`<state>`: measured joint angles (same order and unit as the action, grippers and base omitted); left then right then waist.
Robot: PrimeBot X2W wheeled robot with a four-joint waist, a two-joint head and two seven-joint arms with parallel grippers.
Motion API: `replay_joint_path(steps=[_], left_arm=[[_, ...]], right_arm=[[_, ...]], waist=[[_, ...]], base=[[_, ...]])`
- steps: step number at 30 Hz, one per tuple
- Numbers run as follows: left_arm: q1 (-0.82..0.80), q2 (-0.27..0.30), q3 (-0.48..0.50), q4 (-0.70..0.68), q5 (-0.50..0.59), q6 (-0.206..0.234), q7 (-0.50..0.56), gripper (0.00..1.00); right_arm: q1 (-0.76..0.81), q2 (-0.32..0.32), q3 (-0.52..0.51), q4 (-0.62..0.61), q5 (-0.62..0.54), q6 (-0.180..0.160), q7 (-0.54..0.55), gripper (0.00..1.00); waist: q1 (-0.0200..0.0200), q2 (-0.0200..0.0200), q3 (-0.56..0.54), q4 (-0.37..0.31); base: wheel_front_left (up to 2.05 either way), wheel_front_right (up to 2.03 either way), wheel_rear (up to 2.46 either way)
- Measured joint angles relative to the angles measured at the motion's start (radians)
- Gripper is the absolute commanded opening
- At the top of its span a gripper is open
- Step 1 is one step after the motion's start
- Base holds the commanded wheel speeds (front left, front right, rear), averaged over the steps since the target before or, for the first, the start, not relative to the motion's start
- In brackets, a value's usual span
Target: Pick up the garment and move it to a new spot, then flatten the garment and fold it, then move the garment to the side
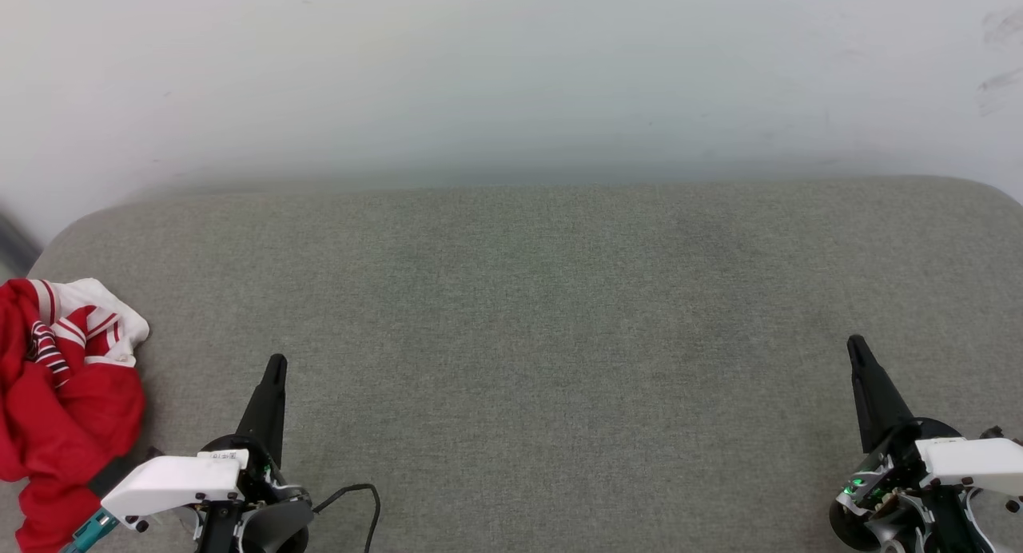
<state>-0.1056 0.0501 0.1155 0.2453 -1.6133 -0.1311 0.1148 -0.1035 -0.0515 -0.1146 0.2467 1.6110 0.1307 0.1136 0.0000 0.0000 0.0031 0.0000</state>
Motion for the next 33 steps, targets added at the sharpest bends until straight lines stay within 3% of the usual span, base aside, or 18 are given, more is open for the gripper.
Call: replay_joint_path(steps=[27, 28, 33], left_arm=[[0.0, 0.0, 0.0, 0.0, 0.0, 0.0, 0.0, 0.0], [0.006, -0.001, -0.002, 0.011, 0.0, 0.0, 0.0, 1.0], [0.024, -0.002, -0.025, 0.017, -0.002, 0.0, -0.015, 1.0]], right_arm=[[0.0, 0.0, 0.0, 0.0, 0.0, 0.0, 0.0, 0.0], [0.008, 0.0, 0.0, 0.011, 0.0, 0.0, 0.0, 1.0], [0.032, 0.001, 0.003, 0.01, -0.001, -0.002, -0.015, 1.0]], waist=[[0.0, 0.0, 0.0, 0.0], [0.0, 0.0, 0.0, 0.0], [0.0, 0.0, 0.0, 0.0]], base=[[0.0, 0.0, 0.0], [0.0, 0.0, 0.0], [0.0, 0.0, 0.0]])
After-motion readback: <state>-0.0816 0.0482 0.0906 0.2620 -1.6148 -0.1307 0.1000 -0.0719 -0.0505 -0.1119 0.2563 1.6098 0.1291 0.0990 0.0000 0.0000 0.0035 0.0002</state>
